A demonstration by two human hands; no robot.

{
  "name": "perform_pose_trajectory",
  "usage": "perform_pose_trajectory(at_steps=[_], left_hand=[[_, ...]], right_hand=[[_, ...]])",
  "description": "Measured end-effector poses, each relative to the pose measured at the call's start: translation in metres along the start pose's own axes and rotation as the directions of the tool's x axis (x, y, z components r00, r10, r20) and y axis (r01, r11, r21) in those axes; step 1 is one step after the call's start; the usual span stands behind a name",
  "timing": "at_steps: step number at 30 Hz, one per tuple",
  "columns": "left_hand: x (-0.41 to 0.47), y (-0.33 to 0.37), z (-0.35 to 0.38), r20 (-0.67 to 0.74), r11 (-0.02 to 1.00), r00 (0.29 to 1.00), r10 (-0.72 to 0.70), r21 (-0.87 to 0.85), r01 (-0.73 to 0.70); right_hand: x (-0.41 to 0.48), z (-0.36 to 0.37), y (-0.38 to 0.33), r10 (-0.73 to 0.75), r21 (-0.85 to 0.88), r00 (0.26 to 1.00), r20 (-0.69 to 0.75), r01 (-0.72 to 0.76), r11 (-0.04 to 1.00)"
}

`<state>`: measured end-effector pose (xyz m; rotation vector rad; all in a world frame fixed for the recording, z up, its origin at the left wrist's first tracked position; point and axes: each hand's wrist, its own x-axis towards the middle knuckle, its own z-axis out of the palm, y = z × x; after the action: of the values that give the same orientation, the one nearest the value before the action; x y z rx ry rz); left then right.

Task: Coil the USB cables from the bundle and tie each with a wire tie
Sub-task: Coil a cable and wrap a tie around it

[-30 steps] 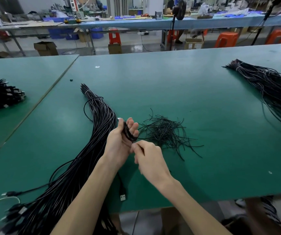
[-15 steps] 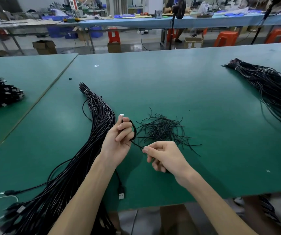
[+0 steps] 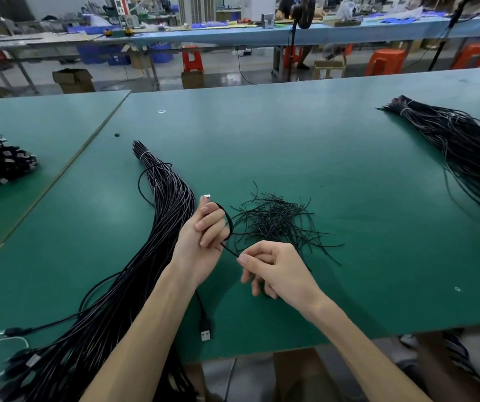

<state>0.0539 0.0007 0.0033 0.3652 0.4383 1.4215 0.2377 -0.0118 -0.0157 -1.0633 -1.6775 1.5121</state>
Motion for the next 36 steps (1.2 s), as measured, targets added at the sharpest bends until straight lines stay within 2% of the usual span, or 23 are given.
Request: perform_pose_trajectory(at_steps=[2,4,6,7,9,12,14,22,31,36], left_hand=[[-0.001,0.002,-0.001,0.027,1.0,0.999,-0.028,0.009,0.028],[-0.001,0.003,-0.001,0.071,0.995,0.993,-0.093,0.037,0.09],[-0.002,0.003,0.0,0.124,0.976,0.97,-0.207,0.093,0.197],[-0.002,0.001,0.001,0.153,0.958,0.948,-0.278,0.114,0.262],[-0.002,-0.002,0.003,0.187,0.921,0.905,-0.381,0.159,0.355],[-0.002,-0.004,0.004,0.143,0.897,0.913,-0.382,0.294,0.33],[-0.001,-0.005,0.004,0.096,0.889,0.933,-0.346,0.351,0.293],[0.001,-0.013,0.004,-0.005,0.837,0.977,-0.212,0.516,0.184],[0.002,-0.013,0.002,-0.041,0.845,0.974,-0.224,0.49,0.216],[-0.001,-0.011,0.005,0.051,0.901,0.965,-0.255,0.375,0.219]], right_hand=[[-0.001,-0.002,0.0,-0.025,-0.045,1.0,-0.01,0.025,0.999],[-0.002,-0.004,-0.001,-0.094,-0.239,0.995,-0.045,0.081,0.968],[-0.001,-0.006,-0.003,-0.192,-0.444,0.975,-0.109,0.125,0.887],[0.0,-0.007,-0.007,-0.247,-0.48,0.956,-0.157,0.144,0.865],[0.003,-0.007,-0.015,-0.283,-0.394,0.928,-0.244,0.172,0.903],[0.009,-0.008,-0.023,-0.187,-0.22,0.96,-0.211,0.14,0.965],[0.01,-0.007,-0.025,-0.167,-0.206,0.97,-0.176,0.13,0.97],[0.009,0.002,-0.022,-0.175,-0.229,0.946,-0.271,0.113,0.967],[0.01,0.01,-0.015,-0.158,-0.102,0.931,-0.328,0.132,0.986],[0.012,0.007,-0.021,-0.155,-0.102,0.927,-0.342,0.128,0.987]])
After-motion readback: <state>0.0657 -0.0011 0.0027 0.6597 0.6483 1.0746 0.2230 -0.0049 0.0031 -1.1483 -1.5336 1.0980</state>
